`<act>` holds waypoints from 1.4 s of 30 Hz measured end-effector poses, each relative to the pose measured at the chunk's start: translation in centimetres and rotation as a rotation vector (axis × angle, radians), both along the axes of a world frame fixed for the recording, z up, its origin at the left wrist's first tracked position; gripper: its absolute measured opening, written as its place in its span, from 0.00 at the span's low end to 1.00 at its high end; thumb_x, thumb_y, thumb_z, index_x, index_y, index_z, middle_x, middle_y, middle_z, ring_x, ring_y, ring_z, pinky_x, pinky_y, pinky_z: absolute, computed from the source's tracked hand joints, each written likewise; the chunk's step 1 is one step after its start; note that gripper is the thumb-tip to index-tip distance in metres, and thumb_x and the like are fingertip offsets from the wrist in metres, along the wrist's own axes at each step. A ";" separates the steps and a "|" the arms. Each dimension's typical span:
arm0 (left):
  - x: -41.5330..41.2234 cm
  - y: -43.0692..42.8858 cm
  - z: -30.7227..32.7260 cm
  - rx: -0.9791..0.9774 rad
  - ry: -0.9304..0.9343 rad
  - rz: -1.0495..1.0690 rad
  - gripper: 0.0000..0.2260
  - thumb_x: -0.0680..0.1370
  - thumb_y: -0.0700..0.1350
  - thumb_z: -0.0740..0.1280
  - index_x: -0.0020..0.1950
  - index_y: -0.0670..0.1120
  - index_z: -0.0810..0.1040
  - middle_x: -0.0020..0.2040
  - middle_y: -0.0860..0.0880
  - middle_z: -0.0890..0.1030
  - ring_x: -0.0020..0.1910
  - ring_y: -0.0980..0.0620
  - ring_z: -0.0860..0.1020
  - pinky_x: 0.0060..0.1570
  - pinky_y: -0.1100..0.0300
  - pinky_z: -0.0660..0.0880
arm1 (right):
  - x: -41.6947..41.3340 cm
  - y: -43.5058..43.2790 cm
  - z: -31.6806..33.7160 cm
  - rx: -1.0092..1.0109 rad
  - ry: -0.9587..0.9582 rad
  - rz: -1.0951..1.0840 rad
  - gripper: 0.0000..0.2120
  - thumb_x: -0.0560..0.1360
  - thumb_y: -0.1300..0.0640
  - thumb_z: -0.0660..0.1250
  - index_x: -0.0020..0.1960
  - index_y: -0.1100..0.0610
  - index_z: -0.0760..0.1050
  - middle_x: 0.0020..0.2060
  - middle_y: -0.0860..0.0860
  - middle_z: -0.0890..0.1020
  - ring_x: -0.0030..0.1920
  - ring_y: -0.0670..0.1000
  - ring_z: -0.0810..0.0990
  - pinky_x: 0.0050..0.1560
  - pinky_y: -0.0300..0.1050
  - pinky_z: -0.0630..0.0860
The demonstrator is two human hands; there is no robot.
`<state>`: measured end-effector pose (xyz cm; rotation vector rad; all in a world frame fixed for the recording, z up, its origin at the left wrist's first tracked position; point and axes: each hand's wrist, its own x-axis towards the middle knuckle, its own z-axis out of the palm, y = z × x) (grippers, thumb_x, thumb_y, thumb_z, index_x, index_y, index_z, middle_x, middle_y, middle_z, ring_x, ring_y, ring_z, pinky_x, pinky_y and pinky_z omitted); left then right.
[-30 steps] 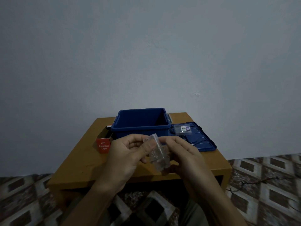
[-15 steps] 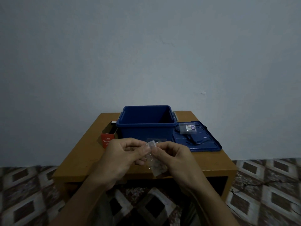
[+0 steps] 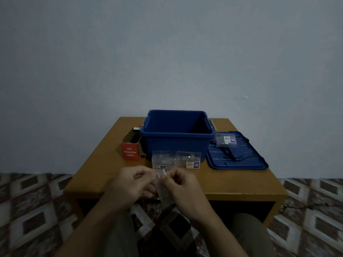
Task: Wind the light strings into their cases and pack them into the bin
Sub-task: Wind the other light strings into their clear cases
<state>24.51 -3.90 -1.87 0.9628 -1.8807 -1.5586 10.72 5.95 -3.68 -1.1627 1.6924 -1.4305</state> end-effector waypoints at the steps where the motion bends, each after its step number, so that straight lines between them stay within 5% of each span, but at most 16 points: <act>1: 0.0 -0.2 -0.3 -0.010 -0.016 -0.002 0.07 0.80 0.43 0.67 0.52 0.44 0.84 0.43 0.42 0.85 0.44 0.45 0.84 0.44 0.53 0.82 | 0.0 -0.3 -0.3 0.010 -0.014 0.003 0.08 0.80 0.50 0.67 0.47 0.54 0.79 0.40 0.51 0.82 0.39 0.47 0.79 0.43 0.46 0.79; 7: -1.5 -1.8 -1.3 0.019 -0.082 0.002 0.09 0.81 0.47 0.66 0.48 0.51 0.86 0.42 0.47 0.86 0.41 0.48 0.84 0.43 0.53 0.80 | -1.1 -1.8 -1.3 0.047 -0.032 -0.041 0.09 0.80 0.50 0.66 0.49 0.55 0.80 0.44 0.56 0.83 0.40 0.47 0.80 0.44 0.50 0.81; 11: -4.5 -1.8 -0.3 0.094 -0.016 -0.019 0.09 0.82 0.48 0.65 0.51 0.51 0.85 0.45 0.49 0.86 0.43 0.50 0.84 0.45 0.54 0.81 | -4.5 -1.2 -0.3 0.042 -0.070 -0.100 0.08 0.80 0.51 0.65 0.50 0.54 0.80 0.45 0.53 0.84 0.43 0.48 0.83 0.43 0.41 0.81; 19: -15.7 2.4 2.8 -0.146 0.055 -0.288 0.10 0.83 0.51 0.62 0.62 0.58 0.78 0.56 0.61 0.80 0.55 0.63 0.78 0.58 0.57 0.79 | -16.6 3.3 3.5 -0.086 -0.211 -0.564 0.09 0.79 0.54 0.66 0.48 0.60 0.80 0.46 0.59 0.82 0.47 0.58 0.81 0.46 0.56 0.80; 21: -19.4 3.1 3.3 -0.155 0.003 -0.345 0.15 0.84 0.50 0.60 0.70 0.53 0.73 0.60 0.59 0.76 0.58 0.60 0.76 0.62 0.56 0.76 | -19.7 3.5 3.8 -0.076 -0.253 -0.640 0.08 0.80 0.56 0.65 0.49 0.60 0.80 0.48 0.60 0.82 0.47 0.58 0.81 0.46 0.56 0.80; 25: -26.2 2.6 2.4 -0.149 -0.115 -0.267 0.14 0.84 0.48 0.57 0.70 0.50 0.68 0.52 0.52 0.76 0.45 0.52 0.76 0.44 0.54 0.72 | -24.3 2.5 2.7 -0.053 -0.301 -0.678 0.08 0.80 0.57 0.65 0.53 0.62 0.79 0.50 0.61 0.82 0.48 0.59 0.83 0.38 0.51 0.81; 29: -30.7 1.6 1.7 -0.136 -0.214 -0.134 0.24 0.84 0.48 0.57 0.78 0.45 0.56 0.75 0.46 0.65 0.67 0.44 0.70 0.59 0.51 0.73 | -26.8 0.4 1.7 0.002 -0.299 -0.643 0.12 0.79 0.56 0.66 0.55 0.64 0.79 0.49 0.62 0.83 0.45 0.59 0.83 0.36 0.48 0.80; 33: -32.6 0.7 1.4 -0.043 -0.222 -0.066 0.31 0.84 0.46 0.58 0.82 0.46 0.44 0.80 0.46 0.59 0.70 0.43 0.69 0.53 0.54 0.70 | -27.8 -1.5 1.0 0.050 -0.297 -0.595 0.13 0.79 0.57 0.66 0.55 0.67 0.78 0.49 0.66 0.84 0.43 0.61 0.83 0.44 0.58 0.82; 42: -32.2 1.3 0.6 -0.073 -0.227 -0.081 0.27 0.84 0.46 0.56 0.81 0.48 0.49 0.78 0.46 0.62 0.66 0.45 0.71 0.56 0.52 0.72 | -27.3 -0.9 0.7 0.045 -0.299 -0.577 0.14 0.79 0.59 0.65 0.54 0.70 0.79 0.48 0.65 0.84 0.41 0.57 0.83 0.35 0.48 0.81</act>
